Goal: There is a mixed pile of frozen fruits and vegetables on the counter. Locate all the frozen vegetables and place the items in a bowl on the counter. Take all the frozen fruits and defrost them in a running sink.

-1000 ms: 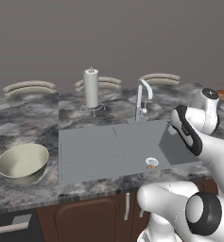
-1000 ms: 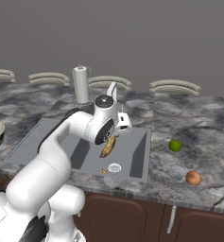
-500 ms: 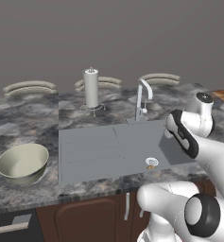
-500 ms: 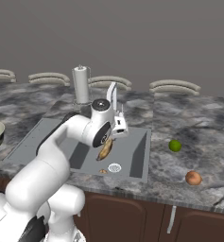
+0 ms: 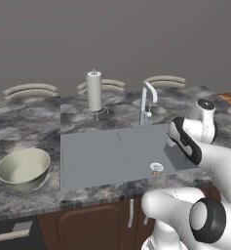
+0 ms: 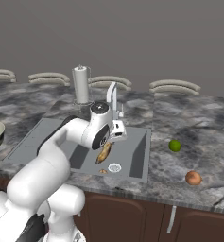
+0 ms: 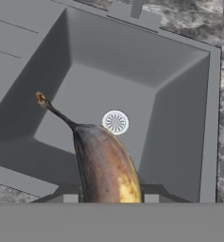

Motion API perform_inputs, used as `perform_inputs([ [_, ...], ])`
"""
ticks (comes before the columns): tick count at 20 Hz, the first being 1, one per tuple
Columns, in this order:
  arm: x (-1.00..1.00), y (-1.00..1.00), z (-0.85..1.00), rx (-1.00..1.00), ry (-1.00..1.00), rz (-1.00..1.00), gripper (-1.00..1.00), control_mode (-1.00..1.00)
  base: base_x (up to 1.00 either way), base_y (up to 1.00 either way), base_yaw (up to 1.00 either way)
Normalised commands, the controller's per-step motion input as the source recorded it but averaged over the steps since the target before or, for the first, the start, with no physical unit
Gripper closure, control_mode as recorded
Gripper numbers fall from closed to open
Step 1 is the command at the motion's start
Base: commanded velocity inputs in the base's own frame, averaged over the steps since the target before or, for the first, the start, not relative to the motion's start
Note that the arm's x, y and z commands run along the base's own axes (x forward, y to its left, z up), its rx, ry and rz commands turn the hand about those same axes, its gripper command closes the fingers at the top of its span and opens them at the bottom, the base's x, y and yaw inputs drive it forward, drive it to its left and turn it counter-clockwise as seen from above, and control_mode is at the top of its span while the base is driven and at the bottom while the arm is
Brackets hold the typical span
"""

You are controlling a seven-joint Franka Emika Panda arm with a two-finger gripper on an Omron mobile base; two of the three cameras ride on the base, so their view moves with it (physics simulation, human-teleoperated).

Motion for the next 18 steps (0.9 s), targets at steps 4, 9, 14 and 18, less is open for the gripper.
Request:
perform_inputs([
  [4,0.06,0.02,-0.19,0.0,0.05,0.0,1.0,-1.0,0.0,0.0,0.0],
  [9,0.08,0.03,-0.19,0.0,0.05,0.0,1.0,-1.0,0.0,0.0,0.0],
  [14,0.18,0.04,-0.22,0.0,0.08,0.0,1.0,-1.0,0.0,0.0,0.0],
  [18,0.21,0.01,-0.21,0.0,0.09,0.0,1.0,-1.0,0.0,0.0,0.0],
])
